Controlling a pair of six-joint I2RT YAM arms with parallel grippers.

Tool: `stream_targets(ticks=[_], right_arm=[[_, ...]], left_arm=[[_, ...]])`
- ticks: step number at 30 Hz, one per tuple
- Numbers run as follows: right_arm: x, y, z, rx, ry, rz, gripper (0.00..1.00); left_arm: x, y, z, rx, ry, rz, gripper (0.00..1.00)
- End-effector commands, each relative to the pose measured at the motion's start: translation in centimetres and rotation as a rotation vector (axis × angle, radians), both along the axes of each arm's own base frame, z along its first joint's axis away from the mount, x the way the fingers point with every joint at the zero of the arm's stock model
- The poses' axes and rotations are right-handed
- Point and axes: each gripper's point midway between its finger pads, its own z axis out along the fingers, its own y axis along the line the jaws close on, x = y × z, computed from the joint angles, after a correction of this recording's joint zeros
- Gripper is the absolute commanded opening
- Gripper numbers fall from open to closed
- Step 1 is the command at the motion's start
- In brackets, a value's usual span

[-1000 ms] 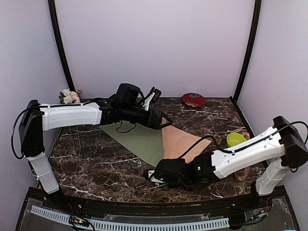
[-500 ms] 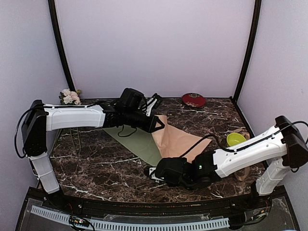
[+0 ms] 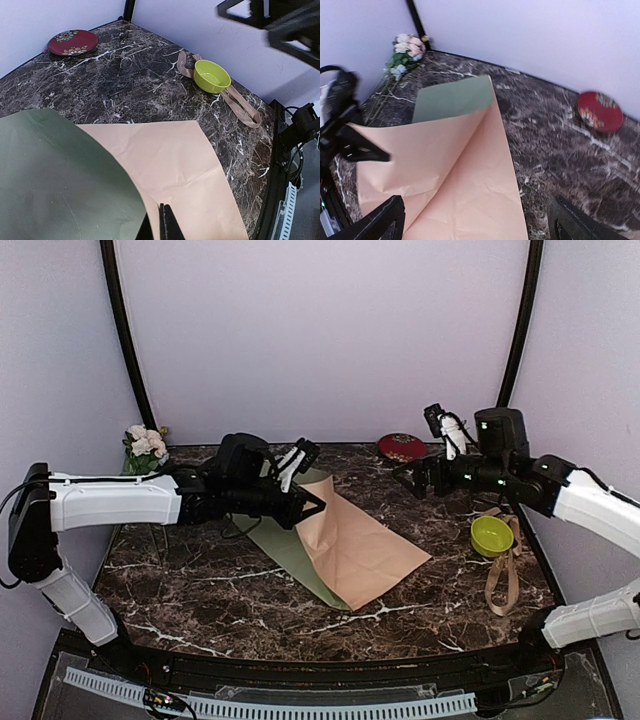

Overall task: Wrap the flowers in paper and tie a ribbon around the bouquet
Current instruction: Unfold the folded wrapping paper at the center of the board.

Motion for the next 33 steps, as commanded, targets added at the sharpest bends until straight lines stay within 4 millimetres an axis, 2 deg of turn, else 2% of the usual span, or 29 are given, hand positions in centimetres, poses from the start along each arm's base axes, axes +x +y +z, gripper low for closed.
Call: stream_targets(ticks=[1,3,5,8,11,15,19,24,27,33], right_arm=[[2.6,-3.4,-10.3,0.102,0.611,-0.171,1.0],[3.6,-6.1,-13.3,0.186,0.754,-0.288,1.0],[3.9,-8.8,-15.4,0.269,0.846,-0.404,0.99],[2.6,-10.1,-17.3,0.379,0.911,-0.515,0.94],[0.2,-9.7,-19.5,0.506,1.018,-0.598,0.89],[-1.3,-8.5,-21.1,0.614,1.092,-0.664,0.84],[-2.5,-8.9,-23.0,0.63,1.156,-0.756,0.82],[-3.6,-7.6,-23.4,0.704,1.224,-0.767,0.82],[-3.5,-6.7,-23.4,0.719,1.253,-0.759,0.84],[-2.7,-5.2,-23.3,0.751,1.281,-0.721,0.85]], left_arm=[[-0.7,0.3,1.4,-0.027,-0.06,-0.014,0.0],[-0.9,0.4,1.3,-0.031,-0.059,-0.012,0.0],[-1.0,0.5,1.3,-0.035,-0.057,-0.009,0.0],[-1.1,0.6,1.5,-0.041,-0.065,-0.006,0.0],[-1.1,0.6,1.7,-0.045,-0.074,-0.006,0.0],[-1.1,0.6,1.8,-0.048,-0.079,-0.01,0.0],[-1.1,0.6,2.1,-0.048,-0.083,-0.009,0.0],[-0.5,0.9,4.3,-0.057,-0.123,0.02,0.0],[-0.3,0.7,5.7,-0.066,-0.162,0.013,0.0],[-0.7,0.6,6.1,-0.073,-0.164,-0.007,0.0]])
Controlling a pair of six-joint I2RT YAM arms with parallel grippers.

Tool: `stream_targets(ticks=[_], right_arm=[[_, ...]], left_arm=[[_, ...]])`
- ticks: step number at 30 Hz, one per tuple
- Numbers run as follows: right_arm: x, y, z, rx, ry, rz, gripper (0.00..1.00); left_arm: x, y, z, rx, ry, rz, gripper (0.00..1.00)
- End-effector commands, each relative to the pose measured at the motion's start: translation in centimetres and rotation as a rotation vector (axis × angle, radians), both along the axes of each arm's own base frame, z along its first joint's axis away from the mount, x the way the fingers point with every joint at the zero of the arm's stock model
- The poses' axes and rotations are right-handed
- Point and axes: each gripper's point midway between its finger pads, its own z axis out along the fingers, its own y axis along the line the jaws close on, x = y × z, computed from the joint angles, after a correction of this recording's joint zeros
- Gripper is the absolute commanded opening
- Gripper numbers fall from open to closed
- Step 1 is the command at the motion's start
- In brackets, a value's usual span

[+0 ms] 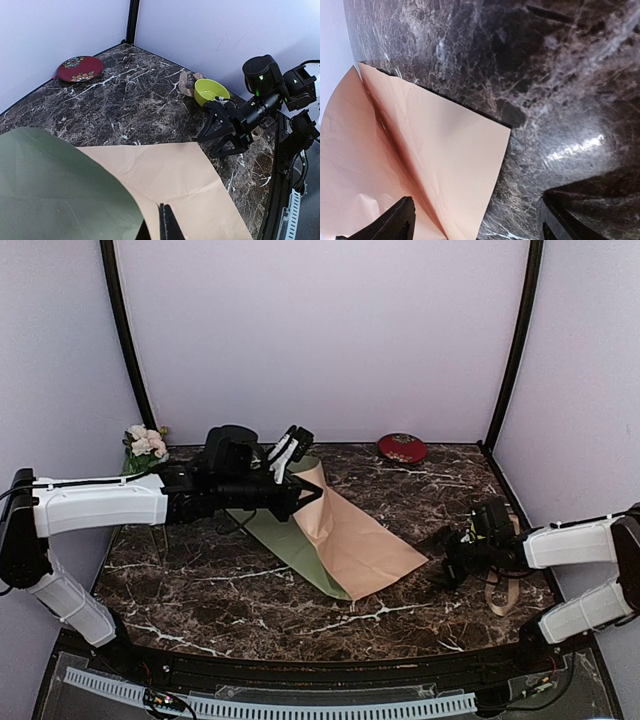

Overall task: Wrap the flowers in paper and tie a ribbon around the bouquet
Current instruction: Unfold the folded wrapping paper at the center of the board.

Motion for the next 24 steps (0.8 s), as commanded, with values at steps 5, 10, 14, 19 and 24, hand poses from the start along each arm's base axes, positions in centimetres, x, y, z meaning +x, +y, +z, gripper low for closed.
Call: stream_targets(ticks=[5,10,14,19,24], right_arm=[[1.4,2.3,0.5,0.087,0.001,-0.014,0.88],[2.8,2.6,0.4,0.069,-0.026,-0.022,0.84],[4.2,2.5,-0.5,0.021,-0.048,-0.013,0.59],[7.1,3.0,1.0,-0.018,-0.196,0.045,0.03],[12.0,3.8,8.6,-0.131,-0.488,0.123,0.0]], left_arm=[[-0.7,0.2,2.9,-0.04,-0.055,-0.019,0.0],[-0.8,0.3,3.1,-0.043,-0.059,-0.02,0.0],[-1.0,0.7,3.2,-0.039,-0.061,-0.013,0.0],[-1.1,2.2,3.0,-0.014,-0.064,0.029,0.0],[1.2,5.8,2.9,0.062,-0.087,0.203,0.0]])
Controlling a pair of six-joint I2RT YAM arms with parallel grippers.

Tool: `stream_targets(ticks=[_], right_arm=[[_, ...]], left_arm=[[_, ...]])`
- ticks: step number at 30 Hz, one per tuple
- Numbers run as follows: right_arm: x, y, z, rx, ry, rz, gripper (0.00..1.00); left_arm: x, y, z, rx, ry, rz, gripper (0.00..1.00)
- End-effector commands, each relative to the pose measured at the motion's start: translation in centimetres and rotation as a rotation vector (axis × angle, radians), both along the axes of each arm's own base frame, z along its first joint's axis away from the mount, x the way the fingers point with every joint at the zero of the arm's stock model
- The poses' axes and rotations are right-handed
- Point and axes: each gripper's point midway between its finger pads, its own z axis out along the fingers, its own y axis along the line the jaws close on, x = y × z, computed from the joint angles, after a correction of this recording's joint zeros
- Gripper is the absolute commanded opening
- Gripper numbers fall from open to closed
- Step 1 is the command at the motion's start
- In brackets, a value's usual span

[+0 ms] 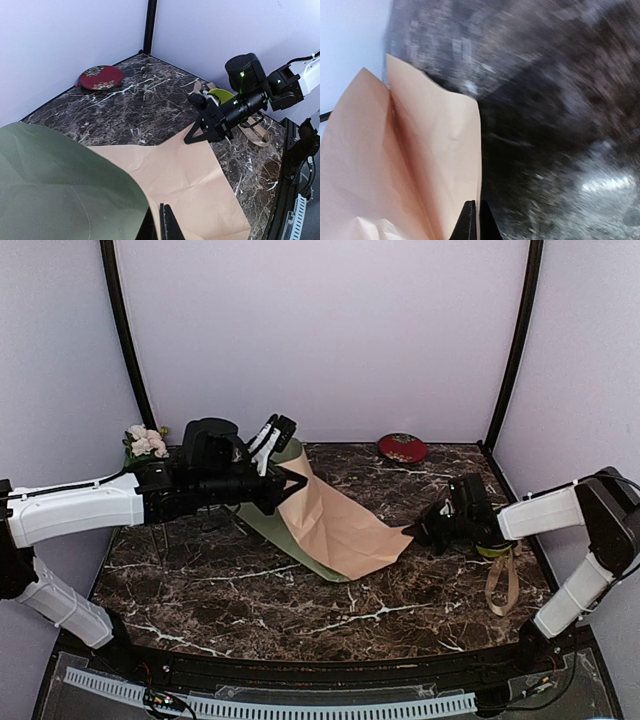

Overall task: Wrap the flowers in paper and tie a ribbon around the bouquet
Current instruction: Unfold the folded wrapping paper at the center of the board.

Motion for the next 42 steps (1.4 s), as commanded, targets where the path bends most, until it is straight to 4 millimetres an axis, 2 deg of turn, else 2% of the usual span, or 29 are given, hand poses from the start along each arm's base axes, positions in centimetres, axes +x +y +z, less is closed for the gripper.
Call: stream_targets(ticks=[1,5,7,9,12,16,20,22,25,27,31,33,35,37,38,42], right_arm=[[5.7,0.5,9.3,-0.13,-0.392,0.062,0.0],[7.4,-0.2,18.5,-0.278,-0.7,0.041,0.0],[6.9,-0.2,22.4,-0.359,-0.82,0.039,0.0],[5.7,-0.2,24.8,-0.422,-0.889,0.036,0.0],[3.1,0.2,25.5,-0.437,-0.913,0.03,0.0],[-0.4,0.4,24.6,-0.428,-0.905,0.041,0.0],[-4.0,0.6,25.9,-0.459,-0.993,0.05,0.0],[-4.5,0.2,26.2,-0.497,-0.988,0.066,0.0],[-4.9,1.0,26.0,-0.523,-1.0,0.151,0.0],[-4.9,1.6,25.9,-0.547,-1.016,0.202,0.0],[-3.5,2.0,26.9,-0.672,-1.064,0.239,0.0],[-2.7,2.5,28.6,-0.699,-1.129,0.239,0.0],[-1.9,3.7,30.6,-0.721,-1.219,0.247,0.0],[-0.6,4.9,32.7,-0.747,-1.295,0.242,0.0],[0.1,5.7,34.4,-0.756,-1.339,0.232,0.0],[3.6,9.4,38.9,-0.816,-1.47,0.221,0.0]], left_arm=[[2.0,4.1,0.2,0.064,-0.021,0.16,0.0],[4.3,7.9,2.7,0.051,-0.049,0.274,0.0],[4.7,9.6,4.6,0.05,-0.097,0.319,0.0],[4.3,10.4,5.8,0.048,-0.137,0.33,0.0],[3.5,11.4,5.2,0.056,-0.126,0.345,0.0],[2.6,12.8,1.0,0.068,-0.027,0.38,0.0],[1.1,13.8,-2.2,0.041,0.06,0.402,0.0],[0.2,14.0,-3.3,0.006,0.109,0.403,0.0],[-1.8,14.1,-5.7,-0.031,0.257,0.397,0.0],[-3.6,13.9,-5.6,-0.068,0.298,0.37,0.0],[-7.6,12.1,-3.0,-0.159,0.246,0.244,0.0],[-9.5,11.3,-1.5,-0.173,0.201,0.18,0.0],[-10.3,10.8,0.2,-0.16,0.119,0.151,0.0],[-9.4,11.4,2.2,-0.123,0.02,0.195,0.0],[-8.5,12.1,3.4,-0.107,-0.023,0.25,0.0],[-5.7,14.9,10.8,-0.084,-0.247,0.437,0.0]])
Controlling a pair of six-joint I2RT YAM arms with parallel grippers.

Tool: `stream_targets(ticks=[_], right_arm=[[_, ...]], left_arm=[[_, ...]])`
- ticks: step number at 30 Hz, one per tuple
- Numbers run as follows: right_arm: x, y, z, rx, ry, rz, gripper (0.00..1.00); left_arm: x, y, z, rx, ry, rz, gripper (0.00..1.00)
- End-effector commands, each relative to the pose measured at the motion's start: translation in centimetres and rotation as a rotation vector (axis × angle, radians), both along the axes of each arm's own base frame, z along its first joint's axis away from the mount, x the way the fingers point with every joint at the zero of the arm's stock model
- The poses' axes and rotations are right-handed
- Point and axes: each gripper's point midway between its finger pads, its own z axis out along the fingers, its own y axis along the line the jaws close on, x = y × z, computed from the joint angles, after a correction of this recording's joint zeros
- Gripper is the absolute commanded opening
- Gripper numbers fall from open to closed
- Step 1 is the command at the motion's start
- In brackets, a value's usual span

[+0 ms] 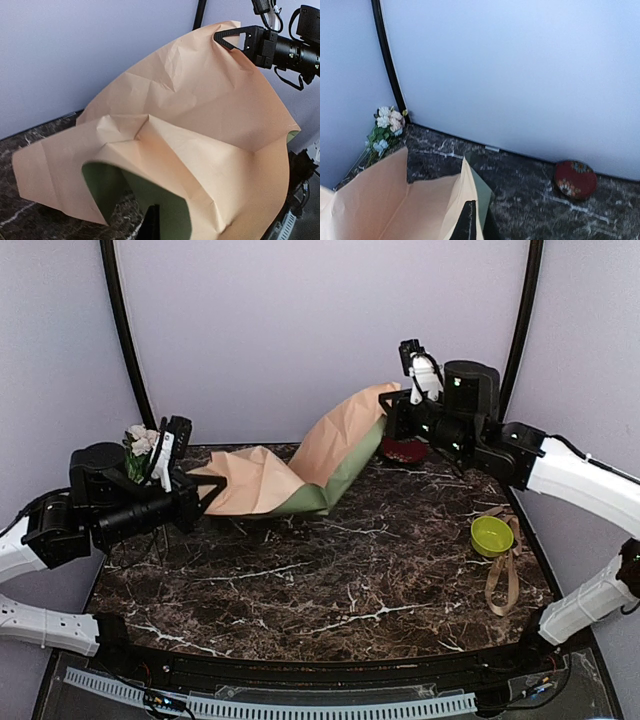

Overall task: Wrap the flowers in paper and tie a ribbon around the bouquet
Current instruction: Unfold the folded wrapping paper at the center of the board.

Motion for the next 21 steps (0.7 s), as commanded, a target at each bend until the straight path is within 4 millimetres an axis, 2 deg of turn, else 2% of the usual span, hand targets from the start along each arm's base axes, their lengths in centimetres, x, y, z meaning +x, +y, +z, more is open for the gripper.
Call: stream_targets(ticks=[1,3,4,6,9,11,13,15,17,19,21], right_arm=[[3.7,3.0,8.0,-0.021,-0.262,-0.004,0.0],[5.1,4.0,10.9,-0.003,-0.33,-0.018,0.0],[5.9,4.6,12.1,0.01,-0.353,-0.023,0.0],[6.6,5.3,15.1,0.052,-0.407,-0.027,0.0],[6.3,5.0,19.6,0.133,-0.492,-0.039,0.0],[5.7,4.2,21.2,0.163,-0.532,-0.051,0.0],[5.2,3.5,21.1,0.168,-0.543,-0.059,0.0],[5.1,3.0,19.3,0.151,-0.528,-0.061,0.0],[5.3,2.4,16.3,0.128,-0.48,-0.067,0.0],[5.5,1.1,13.5,0.116,-0.42,-0.084,0.0],[6.3,-0.1,9.6,0.105,-0.337,-0.097,0.0]], left_arm=[[3.7,4.3,8.4,0.09,-0.279,0.285,0.0],[5.0,6.0,11.5,0.134,-0.365,0.395,0.0],[5.3,6.8,13.8,0.129,-0.405,0.434,0.0],[5.9,8.0,16.8,0.136,-0.454,0.486,0.0],[5.3,9.5,21.1,0.123,-0.54,0.523,0.0],[4.7,9.9,22.2,0.114,-0.561,0.512,0.0],[4.3,9.3,21.2,0.108,-0.546,0.461,0.0],[4.4,7.9,18.6,0.109,-0.493,0.4,0.0],[4.6,6.1,14.7,0.118,-0.407,0.328,0.0],[4.7,4.1,10.3,0.109,-0.295,0.256,0.0],[4.3,2.1,5.0,0.107,-0.159,0.176,0.0]])
